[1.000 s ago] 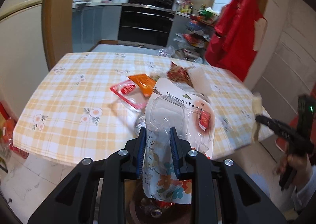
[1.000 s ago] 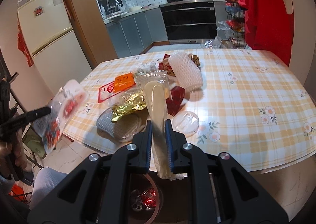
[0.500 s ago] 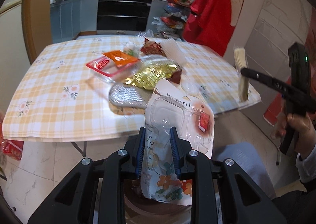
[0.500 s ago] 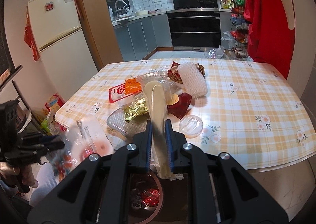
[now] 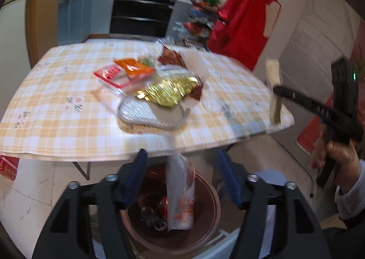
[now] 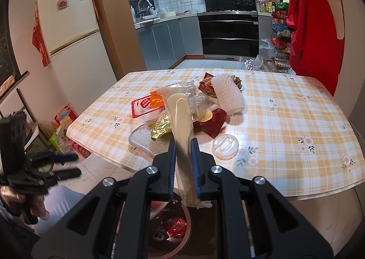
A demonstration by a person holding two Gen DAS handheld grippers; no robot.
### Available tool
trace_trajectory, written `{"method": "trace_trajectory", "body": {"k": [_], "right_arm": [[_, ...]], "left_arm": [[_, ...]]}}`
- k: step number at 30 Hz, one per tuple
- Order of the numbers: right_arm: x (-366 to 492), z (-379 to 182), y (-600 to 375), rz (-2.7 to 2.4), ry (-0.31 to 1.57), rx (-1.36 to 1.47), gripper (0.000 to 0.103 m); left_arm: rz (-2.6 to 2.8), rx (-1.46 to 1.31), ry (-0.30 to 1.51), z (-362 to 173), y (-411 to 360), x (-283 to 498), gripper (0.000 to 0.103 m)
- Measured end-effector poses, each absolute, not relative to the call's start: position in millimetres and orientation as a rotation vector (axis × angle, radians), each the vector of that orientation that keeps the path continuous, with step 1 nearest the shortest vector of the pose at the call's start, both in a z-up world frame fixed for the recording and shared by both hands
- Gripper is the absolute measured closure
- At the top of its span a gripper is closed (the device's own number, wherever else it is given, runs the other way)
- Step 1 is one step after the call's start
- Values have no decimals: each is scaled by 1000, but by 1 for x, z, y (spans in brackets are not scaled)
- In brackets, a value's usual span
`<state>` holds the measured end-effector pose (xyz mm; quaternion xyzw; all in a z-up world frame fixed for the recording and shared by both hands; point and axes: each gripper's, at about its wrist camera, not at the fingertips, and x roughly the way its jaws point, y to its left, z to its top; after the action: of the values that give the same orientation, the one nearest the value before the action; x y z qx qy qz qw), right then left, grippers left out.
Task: Collect trash
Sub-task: 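Lift the bread bag and plastic strip over the bin and release both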
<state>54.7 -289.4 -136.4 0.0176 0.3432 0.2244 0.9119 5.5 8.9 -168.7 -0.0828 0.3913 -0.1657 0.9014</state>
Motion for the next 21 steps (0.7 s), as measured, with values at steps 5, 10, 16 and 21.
{"method": "trace_trajectory", "body": {"k": [5,10,16,21], "right_arm": [[53,-141,-282,482,725,26,86],[50,-145,-271,512,746,18,86],[44,-152,-247,575,776,-20,86],[38,-154,-228,617,791,-55,86]], "left_arm": [[-250,-221,726,-149,35,2,11],[-128,-209,668,-136,60,-6,7],[-35,-247,662,-138,88,-15,6],[-5,-259,669,-141,98,-21,6]]}}
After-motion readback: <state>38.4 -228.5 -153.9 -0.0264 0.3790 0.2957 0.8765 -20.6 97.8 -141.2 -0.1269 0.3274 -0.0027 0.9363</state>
